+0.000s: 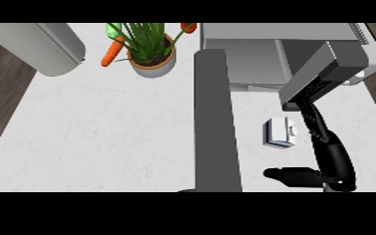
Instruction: Pick up the milk, place it into the microwave and close the microwave
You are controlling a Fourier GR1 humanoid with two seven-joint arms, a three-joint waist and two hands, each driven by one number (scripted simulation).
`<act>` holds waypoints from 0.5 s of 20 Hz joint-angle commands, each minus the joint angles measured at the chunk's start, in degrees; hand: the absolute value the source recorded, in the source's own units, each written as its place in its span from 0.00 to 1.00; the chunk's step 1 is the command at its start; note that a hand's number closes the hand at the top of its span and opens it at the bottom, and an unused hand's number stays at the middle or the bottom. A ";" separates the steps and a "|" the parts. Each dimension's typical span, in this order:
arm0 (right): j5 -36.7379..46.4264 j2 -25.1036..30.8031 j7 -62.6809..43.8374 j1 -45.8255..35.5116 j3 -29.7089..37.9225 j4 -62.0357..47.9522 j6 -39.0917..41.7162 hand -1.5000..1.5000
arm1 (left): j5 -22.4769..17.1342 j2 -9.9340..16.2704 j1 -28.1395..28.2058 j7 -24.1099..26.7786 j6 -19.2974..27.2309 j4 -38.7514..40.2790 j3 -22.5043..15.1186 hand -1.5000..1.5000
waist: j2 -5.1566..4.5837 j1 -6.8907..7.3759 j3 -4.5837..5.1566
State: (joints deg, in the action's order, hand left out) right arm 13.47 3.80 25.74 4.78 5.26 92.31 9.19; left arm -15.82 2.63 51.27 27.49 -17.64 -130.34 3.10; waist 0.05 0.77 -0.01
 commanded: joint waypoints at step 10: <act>0.72 5.90 11.13 -11.84 7.00 -25.88 -2.24 0.00 | -1.22 -2.47 2.78 0.95 -5.25 -0.23 3.40 0.00 | -0.04 0.02 -0.02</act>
State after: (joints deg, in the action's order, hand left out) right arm 14.72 7.44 33.67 -4.23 10.54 72.90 6.14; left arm -17.55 1.33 53.59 27.79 -21.41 -131.02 5.98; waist 0.00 0.80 -0.03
